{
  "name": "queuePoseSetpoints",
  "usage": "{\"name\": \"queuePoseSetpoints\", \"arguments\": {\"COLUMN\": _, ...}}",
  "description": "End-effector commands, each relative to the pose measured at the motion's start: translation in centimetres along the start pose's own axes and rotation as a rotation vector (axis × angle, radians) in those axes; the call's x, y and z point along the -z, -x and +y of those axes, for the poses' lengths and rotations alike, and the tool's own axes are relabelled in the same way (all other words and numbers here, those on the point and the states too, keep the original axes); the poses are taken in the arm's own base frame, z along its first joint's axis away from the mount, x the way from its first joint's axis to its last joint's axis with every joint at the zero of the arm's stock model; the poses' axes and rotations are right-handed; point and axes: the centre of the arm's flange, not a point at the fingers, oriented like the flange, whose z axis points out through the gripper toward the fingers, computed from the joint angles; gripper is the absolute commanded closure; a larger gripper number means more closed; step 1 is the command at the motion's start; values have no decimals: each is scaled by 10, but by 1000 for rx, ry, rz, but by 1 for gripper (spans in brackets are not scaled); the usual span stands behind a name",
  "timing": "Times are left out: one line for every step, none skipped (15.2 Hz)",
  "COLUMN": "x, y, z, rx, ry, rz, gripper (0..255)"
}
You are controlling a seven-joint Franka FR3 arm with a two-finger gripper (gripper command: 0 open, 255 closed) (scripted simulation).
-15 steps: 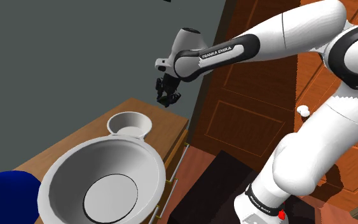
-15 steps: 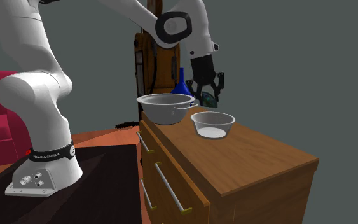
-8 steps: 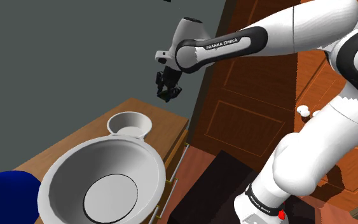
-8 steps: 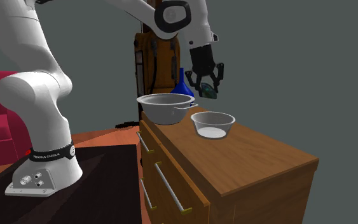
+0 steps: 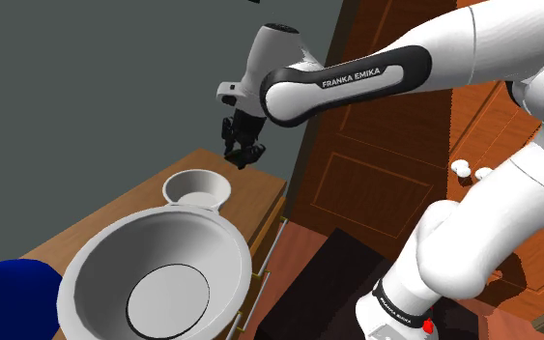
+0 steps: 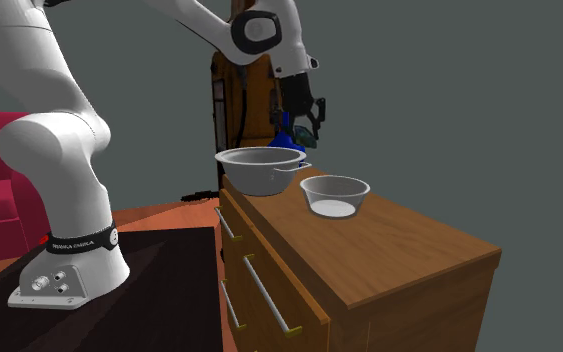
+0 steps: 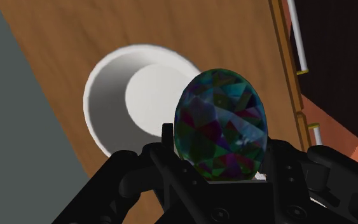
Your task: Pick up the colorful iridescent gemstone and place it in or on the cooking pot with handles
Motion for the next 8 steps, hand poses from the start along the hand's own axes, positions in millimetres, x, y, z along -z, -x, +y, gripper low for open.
{"name": "queuePoseSetpoints", "arguments": {"x": 4, "y": -24, "z": -8, "rx": -2, "ry": 0, "rz": 0, "gripper": 255}}
{"name": "queuePoseSetpoints", "arguments": {"x": 5, "y": -36, "z": -13, "rx": -2, "ry": 0, "rz": 0, "gripper": 255}}
{"name": "queuePoseSetpoints", "arguments": {"x": 7, "y": -49, "z": -18, "rx": -2, "ry": 0, "rz": 0, "gripper": 255}}
{"name": "queuePoseSetpoints", "arguments": {"x": 8, "y": -61, "z": -22, "rx": -2, "ry": 0, "rz": 0, "gripper": 255}}
{"name": "queuePoseSetpoints", "arguments": {"x": 9, "y": -73, "z": -27, "rx": -2, "ry": 0, "rz": 0, "gripper": 255}}
{"name": "queuePoseSetpoints", "arguments": {"x": 11, "y": -85, "z": -32, "rx": -2, "ry": 0, "rz": 0, "gripper": 255}}
{"name": "queuePoseSetpoints", "arguments": {"x": 12, "y": -98, "z": -36, "rx": -2, "ry": 0, "rz": 0, "gripper": 255}}
{"name": "queuePoseSetpoints", "arguments": {"x": 14, "y": -110, "z": -41, "rx": -2, "ry": 0, "rz": 0, "gripper": 255}}
